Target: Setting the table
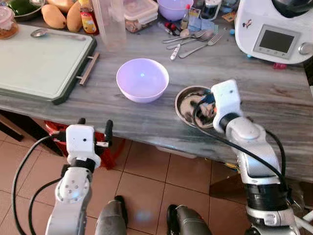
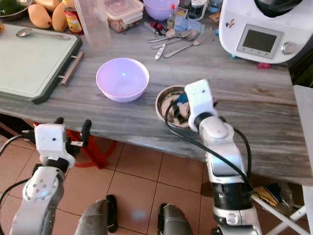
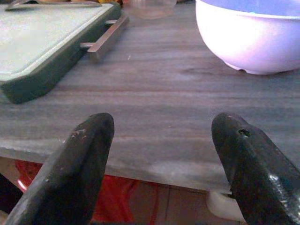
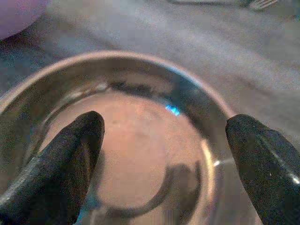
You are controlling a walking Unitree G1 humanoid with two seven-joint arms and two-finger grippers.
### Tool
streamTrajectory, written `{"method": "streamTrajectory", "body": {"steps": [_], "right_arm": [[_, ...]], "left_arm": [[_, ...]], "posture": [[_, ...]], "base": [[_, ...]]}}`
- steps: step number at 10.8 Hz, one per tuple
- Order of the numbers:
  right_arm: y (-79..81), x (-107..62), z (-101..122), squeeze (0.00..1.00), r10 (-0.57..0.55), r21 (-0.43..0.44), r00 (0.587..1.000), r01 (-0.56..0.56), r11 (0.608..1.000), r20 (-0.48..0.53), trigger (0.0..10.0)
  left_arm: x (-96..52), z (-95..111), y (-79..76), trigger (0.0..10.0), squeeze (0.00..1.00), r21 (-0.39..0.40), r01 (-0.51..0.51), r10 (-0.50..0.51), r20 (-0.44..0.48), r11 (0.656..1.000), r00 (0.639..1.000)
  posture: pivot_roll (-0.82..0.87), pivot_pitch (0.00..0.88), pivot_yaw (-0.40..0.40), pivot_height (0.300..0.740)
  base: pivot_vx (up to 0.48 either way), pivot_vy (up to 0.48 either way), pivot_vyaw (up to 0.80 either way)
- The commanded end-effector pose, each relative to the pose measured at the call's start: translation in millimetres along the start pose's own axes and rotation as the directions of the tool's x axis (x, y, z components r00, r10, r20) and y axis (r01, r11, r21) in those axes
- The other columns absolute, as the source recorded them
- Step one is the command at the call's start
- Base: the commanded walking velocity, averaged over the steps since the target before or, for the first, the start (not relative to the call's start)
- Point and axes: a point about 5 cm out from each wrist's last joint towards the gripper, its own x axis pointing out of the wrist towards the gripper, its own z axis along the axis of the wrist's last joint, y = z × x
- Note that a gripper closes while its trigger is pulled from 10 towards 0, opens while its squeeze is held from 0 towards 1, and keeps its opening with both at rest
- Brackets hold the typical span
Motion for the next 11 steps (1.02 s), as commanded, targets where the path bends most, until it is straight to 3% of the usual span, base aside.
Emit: {"method": "streamTrajectory", "body": {"steps": [1, 6, 11], "right_arm": [[-0.3, -4.1, -2.1, 0.00, 0.010, 0.016, 1.000, -0.010, 1.000, -0.020, 10.0], [18.4, -2.9, -6.4, 0.00, 0.153, 0.179, 0.986, -0.140, 0.974, -0.059, 10.0], [32.6, -2.4, -0.8, 0.00, 0.242, 0.265, 0.969, -0.222, 0.938, -0.044, 10.0]], "left_arm": [[-0.5, -1.3, -1.1, 10.0, 0.00, -0.004, -0.001, 0.001, -0.003, 1.000, 1.000], [-1.5, -2.5, -1.3, 10.0, 0.00, -0.010, -0.005, 0.005, -0.007, 1.000, 1.000], [-0.4, -2.5, -2.1, 10.0, 0.00, -0.011, 0.002, -0.002, -0.011, 1.000, 1.000]], "posture": [[-0.02, 0.221, -0.048, 0.740], [-0.02, 0.224, -0.052, 0.740], [-0.02, 0.224, -0.050, 0.740]], "base": [[0.000, 0.000, 0.00], [0.000, 0.000, 0.00], [0.000, 0.000, 0.00]]}}
